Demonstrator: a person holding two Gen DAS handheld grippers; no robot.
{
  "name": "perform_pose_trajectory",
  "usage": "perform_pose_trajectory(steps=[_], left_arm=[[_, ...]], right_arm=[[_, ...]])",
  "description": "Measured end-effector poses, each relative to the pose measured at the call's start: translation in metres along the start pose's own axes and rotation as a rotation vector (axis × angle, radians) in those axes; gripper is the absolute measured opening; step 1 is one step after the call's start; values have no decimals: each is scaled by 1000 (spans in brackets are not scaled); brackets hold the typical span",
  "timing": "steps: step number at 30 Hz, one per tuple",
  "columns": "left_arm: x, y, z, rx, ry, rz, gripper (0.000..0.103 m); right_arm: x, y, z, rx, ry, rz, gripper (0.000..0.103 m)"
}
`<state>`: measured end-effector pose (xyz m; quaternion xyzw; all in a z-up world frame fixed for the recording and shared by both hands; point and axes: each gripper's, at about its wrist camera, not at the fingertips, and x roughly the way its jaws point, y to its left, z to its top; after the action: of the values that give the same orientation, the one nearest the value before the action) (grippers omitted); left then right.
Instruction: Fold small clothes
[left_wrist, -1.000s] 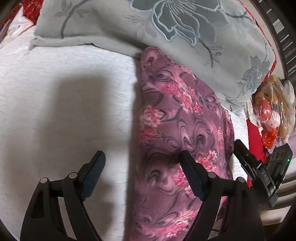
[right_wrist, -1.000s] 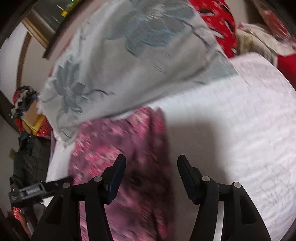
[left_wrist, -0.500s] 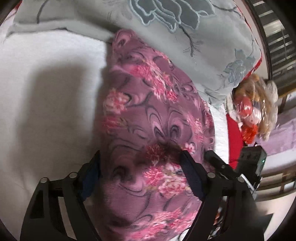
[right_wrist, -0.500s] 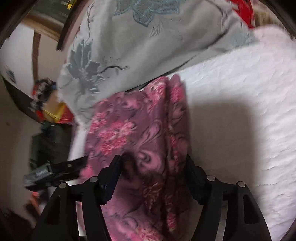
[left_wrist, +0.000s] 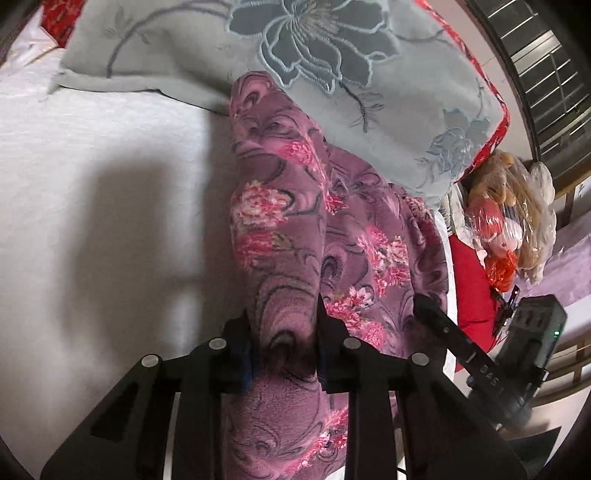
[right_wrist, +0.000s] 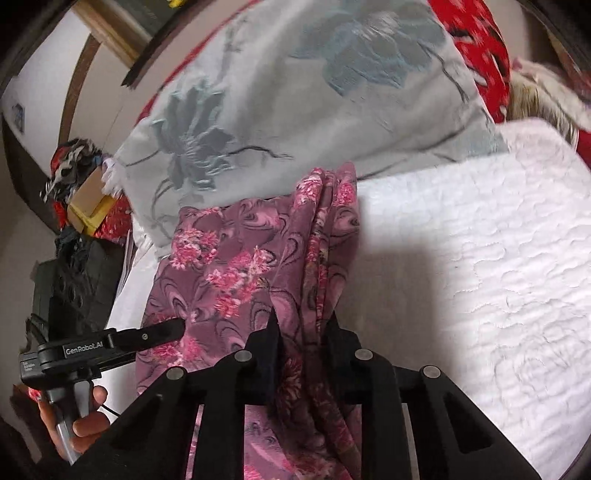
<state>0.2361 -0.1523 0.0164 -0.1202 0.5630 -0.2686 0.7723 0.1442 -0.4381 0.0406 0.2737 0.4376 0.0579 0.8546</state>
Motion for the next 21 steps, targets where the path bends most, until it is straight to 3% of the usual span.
perform_pose_trajectory(steps=[10, 17, 21], left_arm=[[-80, 8, -46, 42, -75, 48, 23], [-100, 23, -82, 34, -64, 88, 23], [-88, 41, -99, 16, -26, 122, 26]], right_arm=[[-43, 57, -45, -25, -10, 60, 20], [-49, 77, -89, -1, 14, 90, 21], [-39, 73, -112, 31, 39, 82, 21]])
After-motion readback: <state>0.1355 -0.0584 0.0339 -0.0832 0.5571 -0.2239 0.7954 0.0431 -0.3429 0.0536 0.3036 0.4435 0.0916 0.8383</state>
